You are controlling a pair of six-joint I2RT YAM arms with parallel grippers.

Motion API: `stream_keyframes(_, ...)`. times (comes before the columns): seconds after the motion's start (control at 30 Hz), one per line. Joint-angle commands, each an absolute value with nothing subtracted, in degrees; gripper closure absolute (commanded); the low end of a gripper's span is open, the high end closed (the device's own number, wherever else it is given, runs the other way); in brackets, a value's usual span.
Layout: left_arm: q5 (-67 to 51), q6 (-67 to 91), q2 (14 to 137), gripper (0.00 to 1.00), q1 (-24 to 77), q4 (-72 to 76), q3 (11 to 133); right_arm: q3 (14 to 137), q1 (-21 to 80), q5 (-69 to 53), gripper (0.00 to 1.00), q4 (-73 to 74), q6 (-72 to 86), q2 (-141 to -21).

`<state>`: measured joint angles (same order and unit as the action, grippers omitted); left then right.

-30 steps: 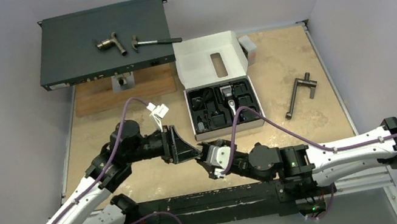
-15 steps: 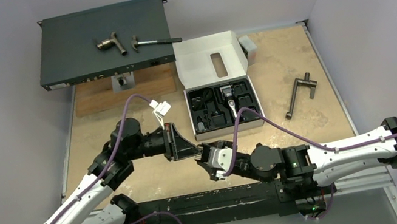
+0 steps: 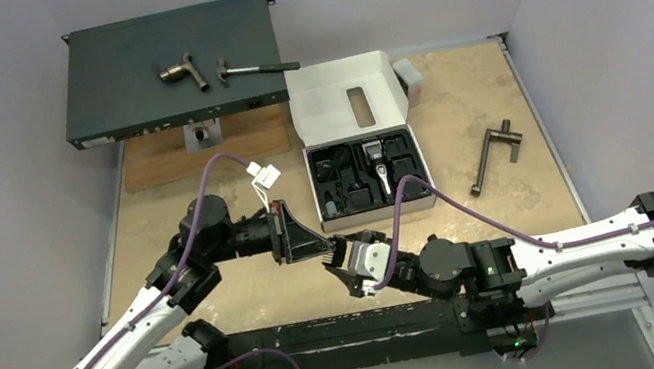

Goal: Sort the hair-cutting tools
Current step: Place the haircut tool in the storage box.

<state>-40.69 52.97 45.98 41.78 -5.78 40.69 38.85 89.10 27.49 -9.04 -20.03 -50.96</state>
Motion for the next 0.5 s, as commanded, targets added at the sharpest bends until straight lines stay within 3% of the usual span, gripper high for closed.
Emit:
stream_keyframes(0.0, -39.2, 53.2, 43.0, 1.00, 41.9, -3.5, 39.8, 38.8, 89.4, 27.7, 0.91, -12.3, -19.5, -50.2)
stream_keyframes(0.23, -33.8, 53.9, 39.7, 1.00, 41.9, -3.5, 38.5, 39.2, 89.4, 26.9, 0.49, -11.2, -16.6, -50.6)
stream_keyframes(0.33, -29.8, 54.3, 37.9, 1.00, 41.8, -3.6, 38.1, 39.5, 89.4, 25.7, 0.41, -10.5, -15.3, -50.8)
stream_keyframes(0.47, -28.1, 54.7, 37.1, 1.00, 41.7, -3.1, 39.0, 39.1, 89.4, 24.6, 0.39, -10.8, -14.4, -50.0)
